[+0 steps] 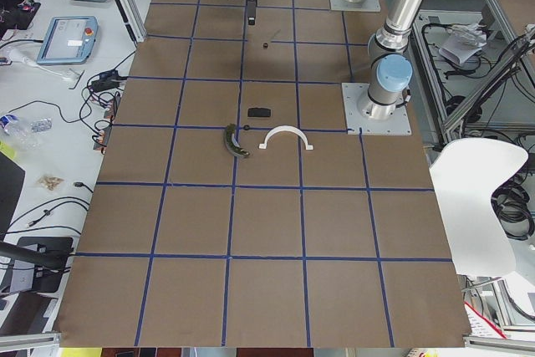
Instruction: Place bearing gear from tray to pile
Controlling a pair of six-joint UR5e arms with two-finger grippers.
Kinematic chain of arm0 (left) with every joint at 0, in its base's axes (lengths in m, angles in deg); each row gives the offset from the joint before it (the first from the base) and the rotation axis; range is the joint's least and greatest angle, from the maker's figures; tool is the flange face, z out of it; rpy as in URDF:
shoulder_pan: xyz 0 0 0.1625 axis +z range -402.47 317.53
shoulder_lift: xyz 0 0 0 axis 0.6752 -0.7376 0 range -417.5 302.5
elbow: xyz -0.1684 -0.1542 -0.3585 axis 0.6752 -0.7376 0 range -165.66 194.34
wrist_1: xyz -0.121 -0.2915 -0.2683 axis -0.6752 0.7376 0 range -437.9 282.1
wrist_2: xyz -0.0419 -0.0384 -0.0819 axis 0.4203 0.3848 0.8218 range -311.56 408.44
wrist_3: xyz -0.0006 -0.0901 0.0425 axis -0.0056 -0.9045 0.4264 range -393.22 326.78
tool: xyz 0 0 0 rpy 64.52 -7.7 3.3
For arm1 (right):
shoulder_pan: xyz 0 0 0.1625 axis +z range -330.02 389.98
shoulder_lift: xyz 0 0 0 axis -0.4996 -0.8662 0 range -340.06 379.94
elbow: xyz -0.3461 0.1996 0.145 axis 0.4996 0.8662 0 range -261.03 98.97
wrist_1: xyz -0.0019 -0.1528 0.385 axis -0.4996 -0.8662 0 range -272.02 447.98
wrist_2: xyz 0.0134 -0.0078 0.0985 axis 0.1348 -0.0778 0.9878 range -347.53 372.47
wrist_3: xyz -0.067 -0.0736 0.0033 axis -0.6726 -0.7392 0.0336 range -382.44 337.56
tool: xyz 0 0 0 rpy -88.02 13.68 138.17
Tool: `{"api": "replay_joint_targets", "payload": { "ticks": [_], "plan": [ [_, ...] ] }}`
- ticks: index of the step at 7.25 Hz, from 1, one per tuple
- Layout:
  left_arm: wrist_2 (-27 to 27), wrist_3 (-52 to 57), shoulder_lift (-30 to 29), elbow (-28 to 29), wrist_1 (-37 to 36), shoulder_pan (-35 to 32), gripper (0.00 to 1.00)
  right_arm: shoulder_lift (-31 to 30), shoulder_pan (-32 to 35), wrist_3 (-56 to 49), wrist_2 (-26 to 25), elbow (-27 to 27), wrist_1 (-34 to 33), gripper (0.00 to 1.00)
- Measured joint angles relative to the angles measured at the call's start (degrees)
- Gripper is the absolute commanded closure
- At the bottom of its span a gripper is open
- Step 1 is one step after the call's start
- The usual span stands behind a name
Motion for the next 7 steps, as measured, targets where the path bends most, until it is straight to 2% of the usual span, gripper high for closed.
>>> {"api": "replay_joint_targets", "payload": {
  "ticks": [2, 3, 4, 5, 7],
  "plan": [
    [1.58, -0.66, -1.47, -2.47, 0.03, -2.21, 0.00, -10.20, -5.58, -7.50, -1.72, 0.23, 7.49, 0.00],
    [1.99, -2.75, -2.05, -5.14, -2.28, -4.89, 0.00, -15.76, -6.49, -8.66, -1.24, 0.58, 11.08, 0.00],
    [2.20, -6.31, -3.17, -8.46, -7.66, -7.60, 0.00, -20.20, -6.88, -8.48, -0.59, 1.49, 15.55, 0.00],
    [2.42, -9.93, -4.71, -11.91, -13.53, -9.69, 0.00, -22.03, -7.12, -6.92, -0.27, 3.46, 19.29, 0.00],
    [2.72, -15.18, -8.75, -16.32, -23.04, -13.88, 0.00, -19.15, -6.99, -0.20, 0.61, 9.67, 25.89, 0.00]
  ]
}}
